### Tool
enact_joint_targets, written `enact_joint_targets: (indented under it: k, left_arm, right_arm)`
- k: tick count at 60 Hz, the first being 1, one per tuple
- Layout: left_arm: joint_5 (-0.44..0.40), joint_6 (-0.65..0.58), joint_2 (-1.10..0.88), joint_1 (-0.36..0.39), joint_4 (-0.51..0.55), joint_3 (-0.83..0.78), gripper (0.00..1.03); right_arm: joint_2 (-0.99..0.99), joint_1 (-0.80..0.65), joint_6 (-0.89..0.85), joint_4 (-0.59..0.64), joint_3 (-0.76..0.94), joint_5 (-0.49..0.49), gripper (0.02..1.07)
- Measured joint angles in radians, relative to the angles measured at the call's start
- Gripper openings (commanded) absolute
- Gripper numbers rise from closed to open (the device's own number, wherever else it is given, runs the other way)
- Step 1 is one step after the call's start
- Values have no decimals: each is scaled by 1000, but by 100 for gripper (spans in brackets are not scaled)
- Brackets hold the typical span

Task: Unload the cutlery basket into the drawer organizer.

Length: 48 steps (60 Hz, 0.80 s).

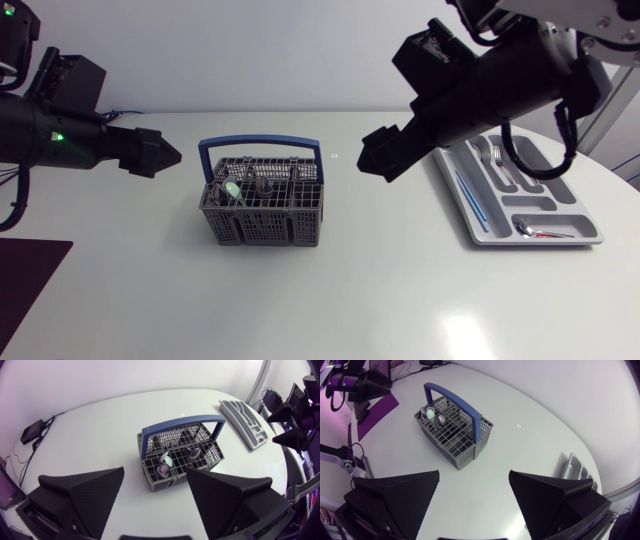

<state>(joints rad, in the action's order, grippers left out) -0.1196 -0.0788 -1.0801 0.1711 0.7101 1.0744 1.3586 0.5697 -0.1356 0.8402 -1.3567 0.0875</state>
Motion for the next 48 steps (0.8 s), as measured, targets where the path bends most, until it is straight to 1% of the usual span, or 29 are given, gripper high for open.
enact_joint_targets:
  k: [14, 31, 43, 48]
  left_arm:
    - [0, 0, -19, 51, -40, 0, 87]
    - [0, 0, -21, 113, -134, -20, 87]
    - [0, -7, -40, 130, -215, -66, 87]
    - [0, -12, -51, 132, -233, -75, 87]
  right_arm:
    - [76, 45, -26, 33, -23, 18, 102]
    - [173, 78, -30, 63, -102, 17, 102]
    - [245, 100, -30, 74, -145, 17, 102]
    - [272, 111, -45, 74, -157, 17, 102]
